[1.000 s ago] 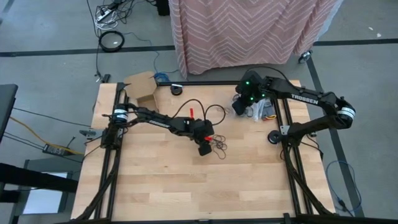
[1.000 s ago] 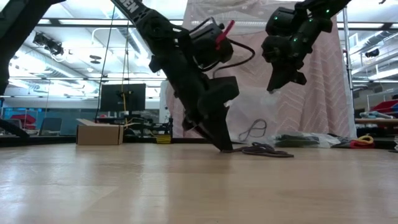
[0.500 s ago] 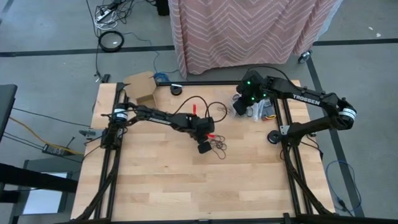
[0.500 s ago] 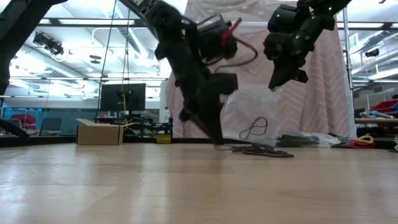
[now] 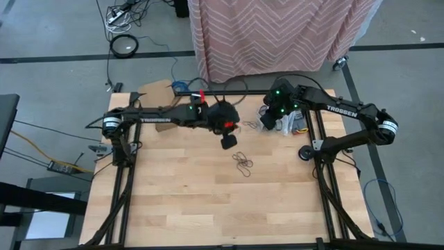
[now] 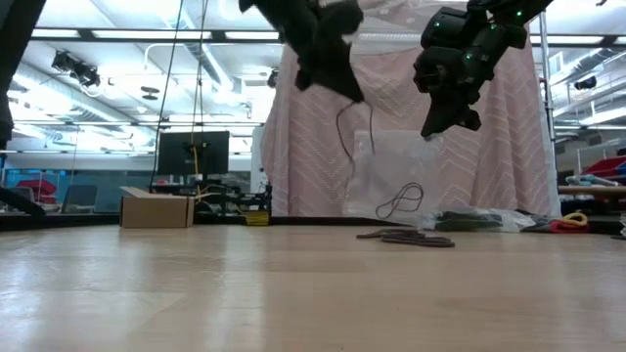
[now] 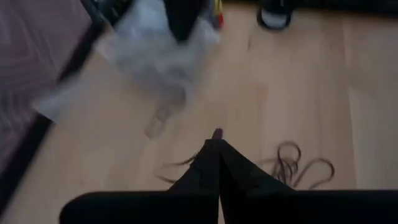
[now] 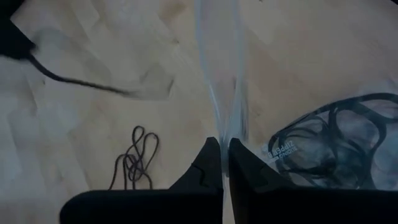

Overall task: Sort rubber bands
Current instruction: Put the black rubber band into the transparent zip bag

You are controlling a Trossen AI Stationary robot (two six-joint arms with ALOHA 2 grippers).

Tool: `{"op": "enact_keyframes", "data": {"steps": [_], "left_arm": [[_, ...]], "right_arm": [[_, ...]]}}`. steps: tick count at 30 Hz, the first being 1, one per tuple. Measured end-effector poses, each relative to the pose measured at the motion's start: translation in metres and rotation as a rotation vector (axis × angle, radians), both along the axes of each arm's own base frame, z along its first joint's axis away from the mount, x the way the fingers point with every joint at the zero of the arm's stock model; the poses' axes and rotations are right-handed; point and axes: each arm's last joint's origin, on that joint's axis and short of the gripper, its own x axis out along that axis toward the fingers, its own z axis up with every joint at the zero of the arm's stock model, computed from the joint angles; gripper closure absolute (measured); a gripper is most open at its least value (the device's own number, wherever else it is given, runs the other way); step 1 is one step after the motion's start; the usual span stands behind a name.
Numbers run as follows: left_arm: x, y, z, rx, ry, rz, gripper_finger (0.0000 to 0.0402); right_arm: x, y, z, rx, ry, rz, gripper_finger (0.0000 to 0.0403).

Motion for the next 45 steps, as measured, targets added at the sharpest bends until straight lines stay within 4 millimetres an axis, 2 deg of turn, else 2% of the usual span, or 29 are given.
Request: {"op": "enact_keyframes", "data": {"steps": [10, 17, 26, 45], "left_arm": [[-0.001, 0.012, 0.058, 0.145, -0.143, -0.026, 0.0401], [-0.003, 0.015, 0.083, 0.239, -0.198, -0.066, 0.0401], [-0.003, 0.014, 0.082, 0.268, -0.182, -0.113, 0.0401], [-0.005, 0.009, 0.077, 0.205, -0.149, -0.196, 0.0401]], "right_arm": [[0.008, 0.015, 0.0, 0.001, 0.001, 0.071, 0.0403], [0.014, 0.026, 0.0, 0.013, -0.01, 0.131, 0.0403], [0.02, 0.039, 0.001, 0.028, -0.057, 0.279, 0.0403], [0.02, 0.039, 0.002, 0.017, -0.061, 0.304, 0.0403]]}}
